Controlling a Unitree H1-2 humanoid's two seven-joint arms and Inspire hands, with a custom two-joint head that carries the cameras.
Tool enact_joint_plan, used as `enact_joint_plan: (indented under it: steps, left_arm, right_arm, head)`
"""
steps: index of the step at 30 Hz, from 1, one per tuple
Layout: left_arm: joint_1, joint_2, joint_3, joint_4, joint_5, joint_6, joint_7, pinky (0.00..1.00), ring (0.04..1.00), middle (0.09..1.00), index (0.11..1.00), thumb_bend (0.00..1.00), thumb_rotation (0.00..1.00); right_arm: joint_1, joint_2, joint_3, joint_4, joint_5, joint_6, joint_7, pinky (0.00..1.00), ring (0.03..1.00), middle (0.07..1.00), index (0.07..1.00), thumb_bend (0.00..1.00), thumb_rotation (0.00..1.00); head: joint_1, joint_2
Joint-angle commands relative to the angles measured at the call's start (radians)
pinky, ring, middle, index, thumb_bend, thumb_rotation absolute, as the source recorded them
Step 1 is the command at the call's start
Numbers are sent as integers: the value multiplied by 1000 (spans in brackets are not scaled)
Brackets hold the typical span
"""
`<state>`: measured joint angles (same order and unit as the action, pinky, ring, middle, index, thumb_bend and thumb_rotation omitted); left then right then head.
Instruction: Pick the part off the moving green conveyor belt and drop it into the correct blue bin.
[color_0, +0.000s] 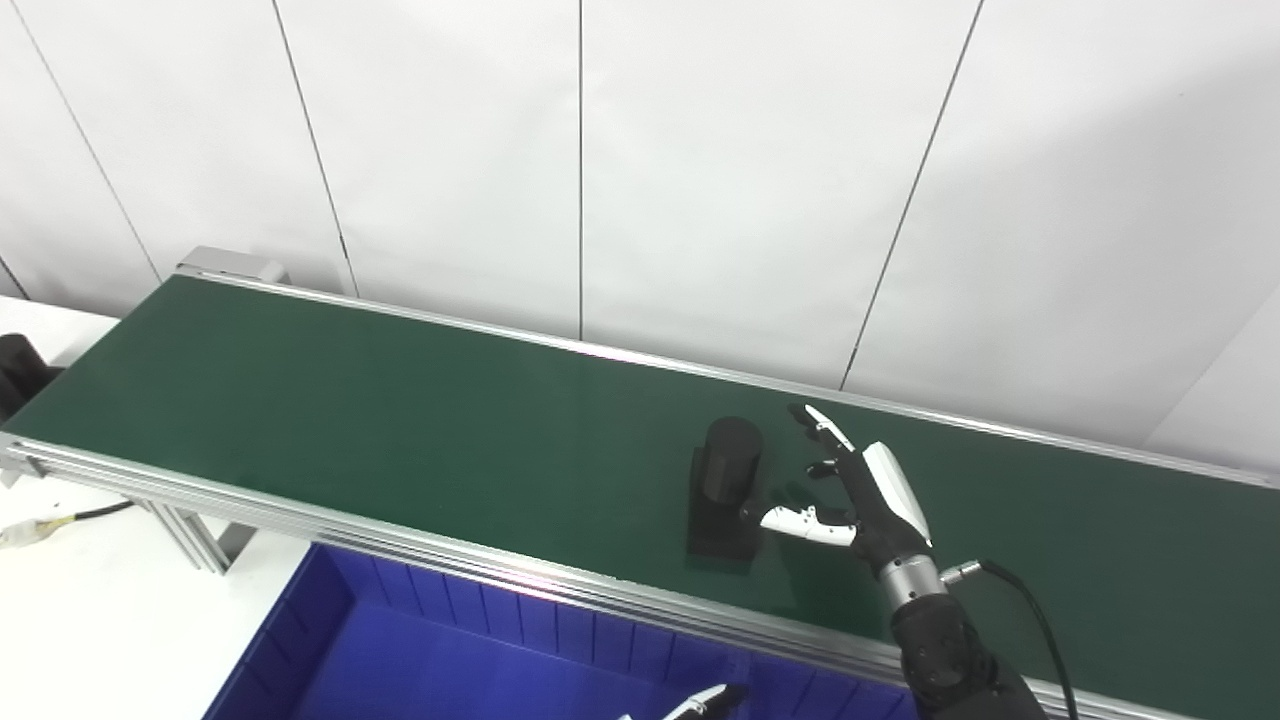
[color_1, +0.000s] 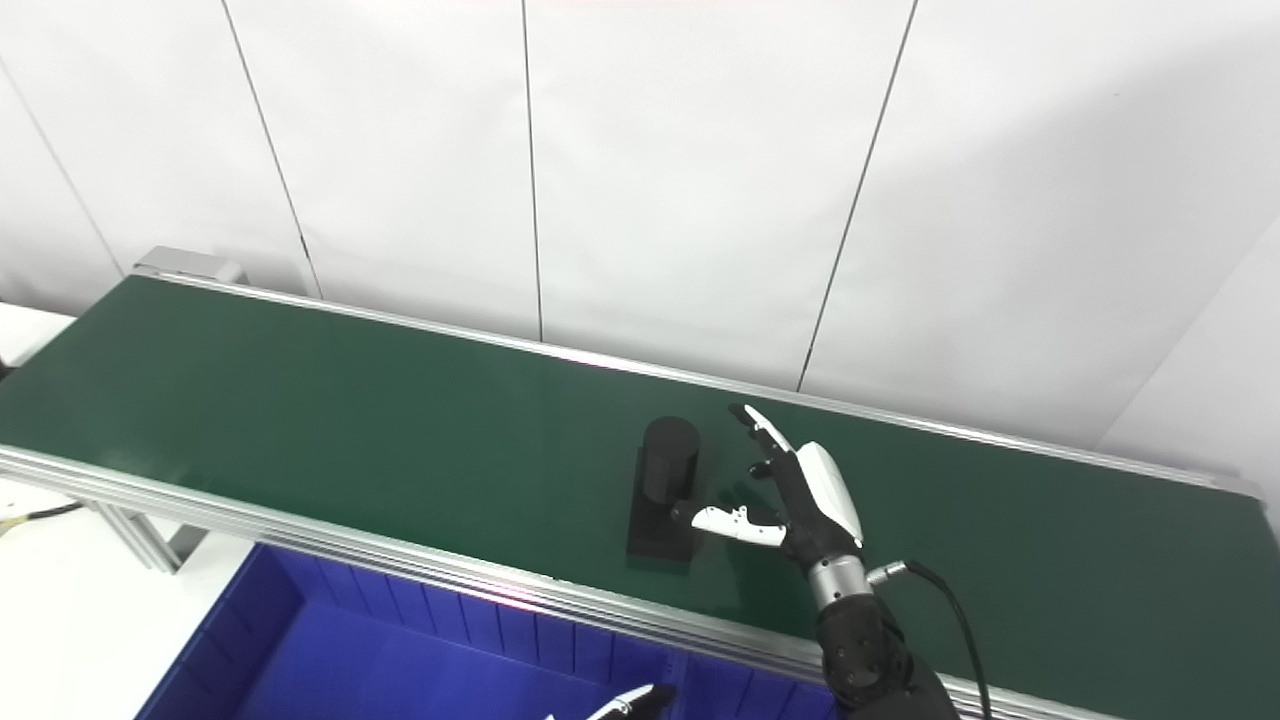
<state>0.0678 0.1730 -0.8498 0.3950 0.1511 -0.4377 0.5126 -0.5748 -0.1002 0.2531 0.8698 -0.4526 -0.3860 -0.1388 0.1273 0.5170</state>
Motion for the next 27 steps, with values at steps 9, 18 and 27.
enact_joint_plan:
  steps: [9,18,27]
  left_arm:
    - [2,4,8,-36,11,-32,-1,855,879,898,886,858,881]
    - [4,7,8,-38,7,-32,-3,864,876,899,890,855,883]
    - [3,4,12,-35,3,-32,-13,849,876,898,890,863,885]
  right_arm:
    - [-28,-3,-1,-8,10,-27,-28,736,872,905,912,892,533]
    - [-26,-3,-6,-17,21,-21,-22,659,799,858,877,866,474]
    - [-31,6,-15,-8,44,-22,-24,357,417,474,542,545,51]
  head:
    - [-6,2]
    - [-9,5]
    - [-11,5]
